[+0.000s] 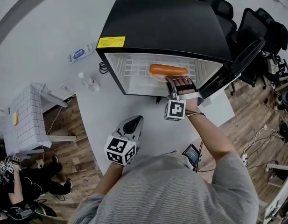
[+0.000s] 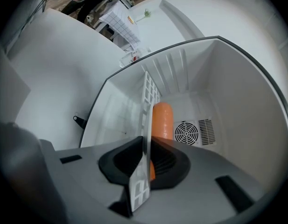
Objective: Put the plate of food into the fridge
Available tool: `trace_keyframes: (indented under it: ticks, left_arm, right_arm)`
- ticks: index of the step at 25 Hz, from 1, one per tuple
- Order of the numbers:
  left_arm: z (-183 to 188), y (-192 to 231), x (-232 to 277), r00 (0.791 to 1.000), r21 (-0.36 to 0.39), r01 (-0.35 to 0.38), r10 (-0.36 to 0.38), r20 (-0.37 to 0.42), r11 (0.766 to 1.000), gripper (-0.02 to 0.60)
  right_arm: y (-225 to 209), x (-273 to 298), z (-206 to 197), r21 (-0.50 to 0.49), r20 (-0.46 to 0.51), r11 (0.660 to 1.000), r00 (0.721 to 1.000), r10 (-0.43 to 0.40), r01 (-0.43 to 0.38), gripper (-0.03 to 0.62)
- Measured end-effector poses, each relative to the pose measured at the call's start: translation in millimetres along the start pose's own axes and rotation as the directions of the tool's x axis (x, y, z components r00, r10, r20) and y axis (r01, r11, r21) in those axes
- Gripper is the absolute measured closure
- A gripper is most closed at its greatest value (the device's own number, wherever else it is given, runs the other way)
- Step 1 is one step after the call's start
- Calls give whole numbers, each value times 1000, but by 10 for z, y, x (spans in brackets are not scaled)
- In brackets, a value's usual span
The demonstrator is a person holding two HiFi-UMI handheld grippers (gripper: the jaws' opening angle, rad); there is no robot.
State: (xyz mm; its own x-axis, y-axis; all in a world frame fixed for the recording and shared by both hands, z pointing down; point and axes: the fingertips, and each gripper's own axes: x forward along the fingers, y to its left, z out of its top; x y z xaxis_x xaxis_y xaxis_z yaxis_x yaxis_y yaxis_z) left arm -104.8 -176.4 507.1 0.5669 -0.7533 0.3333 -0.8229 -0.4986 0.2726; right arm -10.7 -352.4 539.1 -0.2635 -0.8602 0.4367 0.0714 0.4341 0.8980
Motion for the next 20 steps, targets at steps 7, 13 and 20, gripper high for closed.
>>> trace_keyframes:
  ticks: [7,13,20]
  left_arm:
    - [-3,18,-4,1000,-4,-8,8,0,1000,571]
    - [-11,14,-2,1000,0,-6,6,-4,1000,571]
    - [-13,27,-15,1000,-2,-10,10,-2,1000,571]
  right_arm:
    - [46,136,4,19,16,998,998,67,-67,545]
    - [24,219,14,50,13,989,991,136,-137,545]
    - [-11,289,40,60,19,983,985,172,-173,545]
